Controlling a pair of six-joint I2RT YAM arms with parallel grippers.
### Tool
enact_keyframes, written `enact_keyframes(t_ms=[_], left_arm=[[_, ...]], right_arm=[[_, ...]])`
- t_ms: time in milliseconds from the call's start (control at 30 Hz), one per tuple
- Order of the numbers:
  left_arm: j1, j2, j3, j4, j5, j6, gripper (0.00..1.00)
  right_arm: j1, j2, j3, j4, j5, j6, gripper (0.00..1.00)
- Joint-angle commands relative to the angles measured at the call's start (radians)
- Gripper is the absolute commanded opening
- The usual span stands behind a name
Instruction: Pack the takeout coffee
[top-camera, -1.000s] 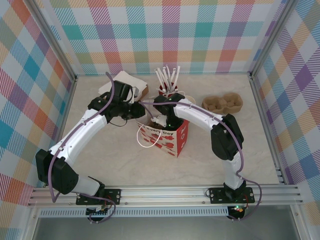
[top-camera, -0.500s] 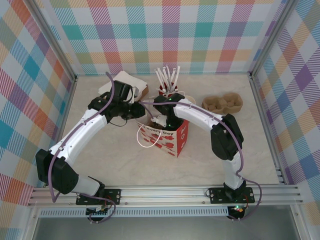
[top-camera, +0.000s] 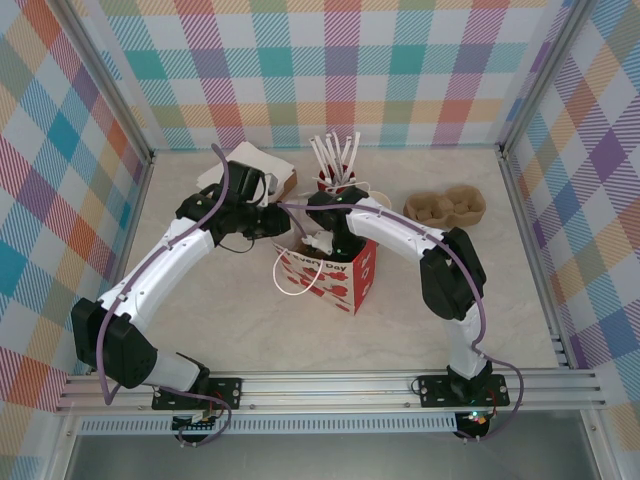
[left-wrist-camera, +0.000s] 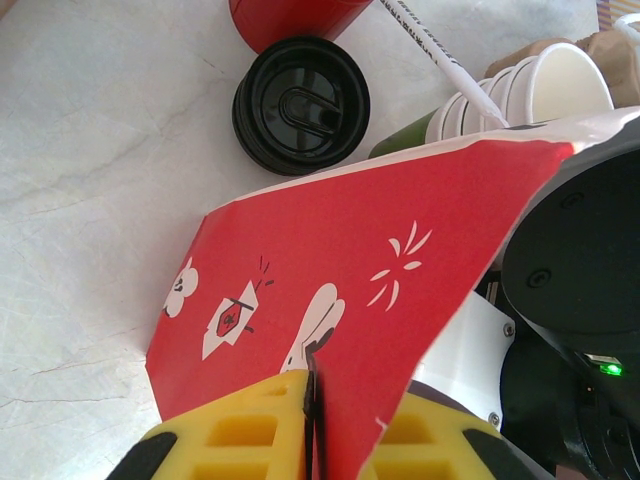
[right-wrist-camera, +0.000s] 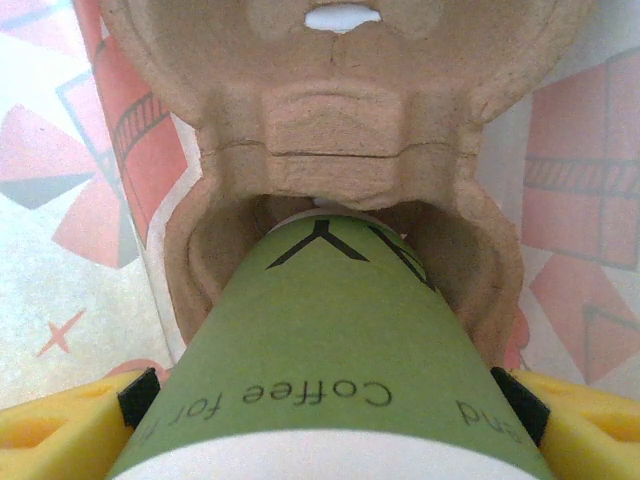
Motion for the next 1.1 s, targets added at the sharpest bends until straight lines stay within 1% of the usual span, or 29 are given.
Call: enact_keyframes(t_ms=[0, 400, 1067], left_arm=[[0.0, 0.007, 0.03, 0.006, 0.004, 0.013, 0.13], [0.0, 0.007, 0.031, 0.002, 0.001, 0.013, 0.13], [0.0, 0.007, 0.029, 0.002, 0.001, 0.013, 0.13]], right_arm=[[0.001, 0.042, -0.029, -0.029, -0.014, -0.003, 0.68], [-0.007, 0.075, -0.057, 0.023, -0.007, 0.001, 0.68], [-0.009, 0.076, -0.06, 0.027, -0.014, 0.003, 0.68]])
